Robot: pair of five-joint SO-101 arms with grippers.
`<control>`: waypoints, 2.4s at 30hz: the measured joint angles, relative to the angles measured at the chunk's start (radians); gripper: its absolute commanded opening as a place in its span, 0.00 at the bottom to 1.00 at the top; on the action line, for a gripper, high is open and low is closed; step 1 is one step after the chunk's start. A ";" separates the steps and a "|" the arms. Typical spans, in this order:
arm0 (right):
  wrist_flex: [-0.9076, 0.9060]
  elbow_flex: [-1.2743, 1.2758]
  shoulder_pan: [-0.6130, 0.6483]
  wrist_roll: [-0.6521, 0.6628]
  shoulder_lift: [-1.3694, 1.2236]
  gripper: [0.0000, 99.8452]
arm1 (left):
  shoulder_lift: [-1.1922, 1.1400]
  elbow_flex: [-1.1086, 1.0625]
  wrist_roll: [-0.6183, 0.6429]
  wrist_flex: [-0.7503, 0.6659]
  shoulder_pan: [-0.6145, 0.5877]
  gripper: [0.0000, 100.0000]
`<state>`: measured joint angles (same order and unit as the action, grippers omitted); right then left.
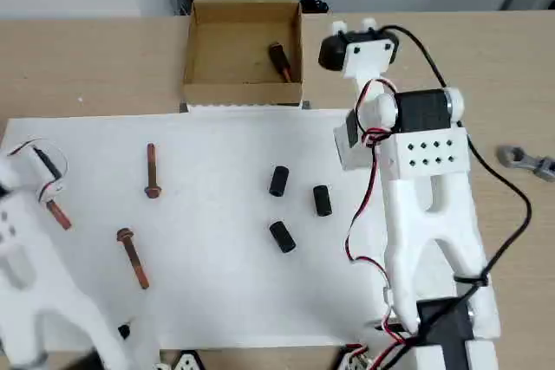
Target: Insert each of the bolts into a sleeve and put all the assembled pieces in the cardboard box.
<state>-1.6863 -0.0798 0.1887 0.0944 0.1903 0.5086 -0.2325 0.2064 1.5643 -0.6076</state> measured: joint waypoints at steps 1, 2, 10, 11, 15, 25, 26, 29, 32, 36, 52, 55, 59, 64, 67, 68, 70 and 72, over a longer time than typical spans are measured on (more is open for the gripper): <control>0.000 0.029 0.000 0.000 0.023 0.00 | 0.043 0.003 -0.018 0.006 0.008 0.01; 0.000 0.058 -0.002 0.000 0.055 0.00 | 0.075 0.003 -0.032 0.008 0.011 0.01; 0.000 0.358 -0.025 0.051 0.491 0.00 | 0.141 0.005 -0.052 0.009 0.029 0.01; 0.000 0.405 -0.037 0.054 0.559 0.00 | 0.141 0.005 -0.052 0.009 0.029 0.01; 0.000 0.560 -0.121 0.084 0.776 0.00 | 0.132 0.005 -0.058 0.009 0.029 0.01; 0.195 0.640 -0.130 0.176 0.629 0.00 | 0.046 0.005 -0.061 0.002 0.037 0.01; 0.221 0.643 -0.140 0.180 0.589 0.00 | 0.044 0.005 -0.061 -0.002 0.035 0.01; 0.287 0.641 -0.130 0.180 0.465 0.00 | 0.044 0.005 -0.061 -0.023 0.035 0.01; 0.370 0.643 -0.124 0.163 0.371 0.03 | 0.049 -0.025 -0.061 -0.063 0.035 0.01; 0.459 0.641 -0.009 0.121 0.350 0.06 | 0.098 -0.127 -0.061 -0.117 0.037 0.01; 0.494 0.641 0.186 -0.009 0.117 0.16 | 0.327 -0.307 -0.081 -0.130 0.035 0.01; 0.494 0.641 0.178 -0.028 0.106 0.16 | 0.327 -0.307 -0.081 -0.132 0.035 0.01; 0.496 0.647 0.181 -0.037 0.103 0.16 | 0.327 -0.307 -0.081 -0.147 0.035 0.01; 0.534 0.690 0.181 -0.037 0.100 0.16 | 0.327 -0.307 -0.081 -0.147 0.035 0.01; 0.568 0.720 0.181 -0.051 0.100 0.16 | 0.327 -0.307 -0.081 -0.147 0.035 0.01; 0.577 0.723 0.181 -0.055 0.100 0.16 | 0.327 -0.307 -0.081 -0.147 0.035 0.01; 0.597 0.727 0.181 -0.058 0.100 0.16 | 0.327 -0.307 -0.081 -0.147 0.035 0.01; 0.606 0.727 0.181 -0.064 0.100 0.16 | 0.327 -0.307 -0.081 -0.147 0.035 0.01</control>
<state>-1.0802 0.6475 0.3698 0.0299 0.2900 0.8355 -0.5393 0.1250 1.4170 -0.5723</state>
